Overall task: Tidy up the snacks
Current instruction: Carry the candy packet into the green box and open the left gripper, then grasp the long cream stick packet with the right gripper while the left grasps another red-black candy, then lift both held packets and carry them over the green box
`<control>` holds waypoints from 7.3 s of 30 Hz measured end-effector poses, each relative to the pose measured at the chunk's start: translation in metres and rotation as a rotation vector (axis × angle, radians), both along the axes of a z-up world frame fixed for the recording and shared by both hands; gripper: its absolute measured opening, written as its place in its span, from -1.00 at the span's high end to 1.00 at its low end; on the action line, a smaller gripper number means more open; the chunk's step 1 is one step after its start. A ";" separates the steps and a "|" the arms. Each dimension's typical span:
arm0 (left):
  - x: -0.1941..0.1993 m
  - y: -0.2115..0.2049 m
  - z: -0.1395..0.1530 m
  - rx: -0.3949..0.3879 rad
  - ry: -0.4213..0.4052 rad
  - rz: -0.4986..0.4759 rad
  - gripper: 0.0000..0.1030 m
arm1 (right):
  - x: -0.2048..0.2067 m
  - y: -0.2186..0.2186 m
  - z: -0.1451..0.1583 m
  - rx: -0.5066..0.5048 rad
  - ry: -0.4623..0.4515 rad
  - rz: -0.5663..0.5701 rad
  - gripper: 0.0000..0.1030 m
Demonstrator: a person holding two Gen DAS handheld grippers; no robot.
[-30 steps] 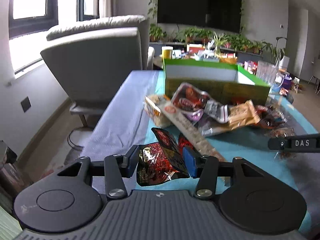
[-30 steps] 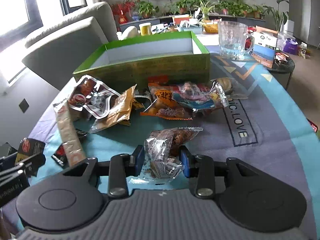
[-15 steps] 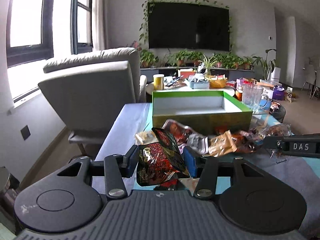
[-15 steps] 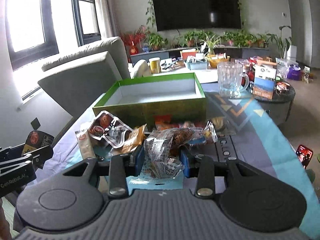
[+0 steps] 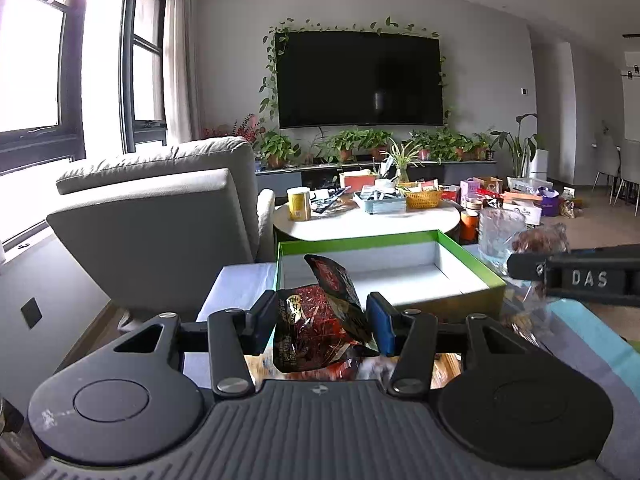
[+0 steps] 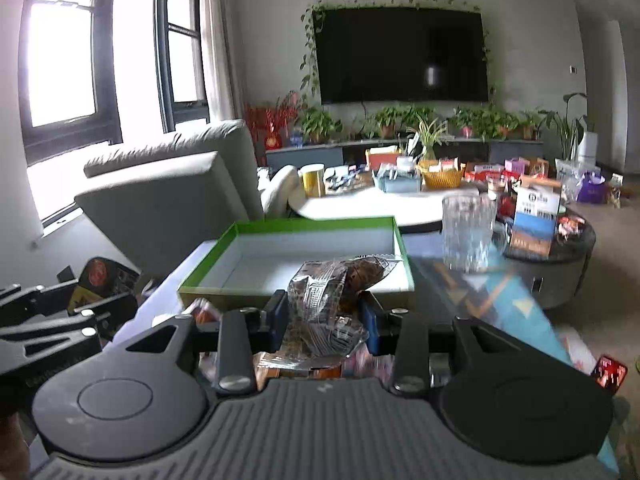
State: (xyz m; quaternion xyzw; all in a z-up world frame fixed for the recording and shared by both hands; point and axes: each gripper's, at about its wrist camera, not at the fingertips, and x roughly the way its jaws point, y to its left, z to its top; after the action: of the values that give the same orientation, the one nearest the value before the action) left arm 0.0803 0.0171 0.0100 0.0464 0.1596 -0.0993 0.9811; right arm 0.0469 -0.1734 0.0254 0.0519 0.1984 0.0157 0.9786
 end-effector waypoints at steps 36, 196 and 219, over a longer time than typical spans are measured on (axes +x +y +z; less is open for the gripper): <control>0.132 -0.053 -0.038 0.098 0.074 -0.014 -0.11 | 0.119 -0.022 -0.040 0.053 0.126 -0.075 -0.05; -0.017 0.036 -0.032 0.045 0.183 -0.040 0.49 | -0.010 0.035 -0.023 0.102 0.242 0.362 0.56; 0.065 -0.030 0.010 0.056 -0.011 -0.093 0.49 | 0.036 -0.007 0.001 0.054 0.019 0.153 0.55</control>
State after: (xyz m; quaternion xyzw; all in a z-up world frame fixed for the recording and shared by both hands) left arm 0.1453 -0.0128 0.0200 0.0818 0.1546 -0.1402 0.9745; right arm 0.0830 -0.1802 0.0269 0.0629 0.2107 0.0953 0.9708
